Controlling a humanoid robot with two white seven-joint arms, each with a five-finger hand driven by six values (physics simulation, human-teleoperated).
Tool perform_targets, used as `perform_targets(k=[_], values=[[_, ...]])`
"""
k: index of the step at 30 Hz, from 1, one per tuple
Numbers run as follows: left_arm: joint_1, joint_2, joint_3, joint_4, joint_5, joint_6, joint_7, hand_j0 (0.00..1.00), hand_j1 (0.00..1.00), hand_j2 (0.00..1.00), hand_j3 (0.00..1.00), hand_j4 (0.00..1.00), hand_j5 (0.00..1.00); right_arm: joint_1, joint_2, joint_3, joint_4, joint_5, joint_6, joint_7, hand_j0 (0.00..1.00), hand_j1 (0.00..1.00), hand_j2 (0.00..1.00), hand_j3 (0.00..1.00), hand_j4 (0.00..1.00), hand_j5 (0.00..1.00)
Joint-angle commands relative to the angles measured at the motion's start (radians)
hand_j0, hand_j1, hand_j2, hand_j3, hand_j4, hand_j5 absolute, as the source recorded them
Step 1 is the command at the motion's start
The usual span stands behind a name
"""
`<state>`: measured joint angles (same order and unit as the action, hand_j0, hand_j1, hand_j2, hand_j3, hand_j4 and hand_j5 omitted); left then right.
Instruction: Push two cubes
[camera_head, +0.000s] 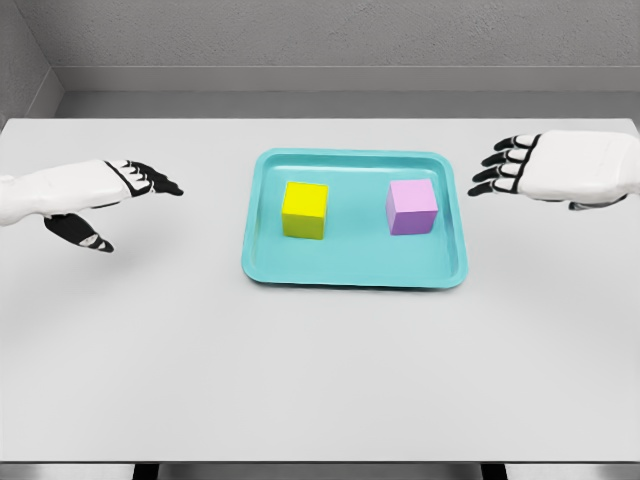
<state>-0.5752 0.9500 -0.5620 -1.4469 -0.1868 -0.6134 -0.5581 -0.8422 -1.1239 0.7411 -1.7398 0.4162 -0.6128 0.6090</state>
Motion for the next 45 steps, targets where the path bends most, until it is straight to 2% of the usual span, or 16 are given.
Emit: perform_targets(k=[1,5,6,7,8,9,10,11,14,16,21,24,30,34,38,45], values=[[0.000,0.001,0.001,0.000,0.006,0.003,-0.005,1.00,1.00,1.00,1.00,1.00,1.00,-0.002,0.004,0.004,-0.007,-0.001,0.002,0.002,1.00,1.00,1.00,1.00,1.00,1.00],[-0.037,-0.030,-0.001,0.068,0.015,0.003,-0.002,1.00,1.00,1.00,1.00,1.00,1.00,-0.014,-0.059,-0.014,0.036,-0.011,0.002,0.002,1.00,1.00,1.00,1.00,1.00,1.00],[-0.058,-0.034,-0.003,0.098,0.007,0.003,-0.002,0.84,0.84,0.84,0.84,0.84,0.84,-0.005,-0.054,-0.005,0.036,-0.011,0.002,0.002,1.00,1.00,1.00,1.00,1.00,1.00],[-0.084,-0.034,-0.044,0.102,-0.009,0.003,-0.008,0.47,0.47,0.47,0.47,0.47,0.47,-0.006,-0.053,0.001,0.034,-0.011,0.002,0.002,1.00,1.00,1.00,1.00,1.00,1.00],[-0.147,-0.034,-0.073,0.097,-0.036,0.003,-0.052,0.34,0.34,0.34,0.34,0.34,0.34,-0.005,-0.051,0.001,0.036,-0.011,0.002,0.002,0.73,0.73,0.73,0.73,0.73,0.73],[-0.196,-0.043,-0.073,0.102,-0.040,0.003,-0.053,0.34,0.34,0.34,0.34,0.34,0.34,0.006,-0.048,0.007,0.036,-0.013,0.002,0.002,0.29,0.29,0.29,0.29,0.29,0.29],[-0.198,-0.066,-0.078,0.106,-0.051,0.003,-0.053,0.28,0.28,0.28,0.28,0.28,0.28,0.002,-0.013,0.044,0.036,-0.013,0.002,0.002,0.00,0.00,0.00,0.00,0.00,0.00],[-0.209,-0.129,-0.105,0.140,-0.091,0.003,-0.053,0.21,0.21,0.21,0.21,0.21,0.21,0.002,0.009,0.078,0.036,-0.013,0.002,0.002,0.00,0.00,0.00,0.00,0.00,0.00],[-0.221,-0.277,-0.139,0.154,-0.125,0.003,-0.053,0.22,0.22,0.22,0.22,0.22,0.22,0.005,0.033,0.110,0.063,-0.002,0.002,0.002,0.00,0.00,0.00,0.00,0.00,0.00],[-0.219,-0.323,-0.153,0.270,-0.125,0.003,-0.053,0.22,0.22,0.22,0.22,0.22,0.22,0.000,0.068,0.112,0.100,-0.001,0.002,0.002,0.00,0.00,0.00,0.00,0.00,0.00],[-0.241,-0.320,-0.154,0.310,-0.120,0.003,-0.053,0.23,0.23,0.23,0.23,0.23,0.23,-0.008,0.124,0.112,0.152,0.006,0.002,0.002,0.00,0.00,0.00,0.00,0.00,0.00],[-0.259,-0.324,-0.216,0.306,-0.132,0.003,-0.053,0.23,0.23,0.23,0.23,0.23,0.23,-0.015,0.157,0.132,0.155,0.039,0.002,0.002,0.00,0.00,0.00,0.00,0.00,0.00],[-0.267,-0.338,-0.239,0.253,-0.272,0.003,-0.053,0.23,0.23,0.23,0.23,0.23,0.23,-0.041,0.228,0.165,0.229,0.076,0.002,0.002,0.00,0.00,0.00,0.00,0.00,0.00],[-0.276,-0.401,-0.223,0.312,-0.353,0.003,-0.053,0.23,0.23,0.23,0.23,0.23,0.23,-0.058,0.268,0.188,0.284,0.088,0.002,0.002,0.00,0.00,0.00,0.00,0.00,0.00],[-0.311,-0.451,-0.223,0.396,-0.356,0.003,-0.053,0.23,0.23,0.23,0.23,0.23,0.23,-0.071,0.297,0.195,0.329,0.092,0.002,0.002,0.00,0.00,0.00,0.00,0.00,0.00],[-0.318,-0.516,-0.250,0.402,-0.413,0.003,-0.053,0.23,0.23,0.23,0.23,0.23,0.23,-0.087,0.334,0.207,0.418,0.093,0.002,0.002,0.00,0.00,0.00,0.00,0.00,0.00]])
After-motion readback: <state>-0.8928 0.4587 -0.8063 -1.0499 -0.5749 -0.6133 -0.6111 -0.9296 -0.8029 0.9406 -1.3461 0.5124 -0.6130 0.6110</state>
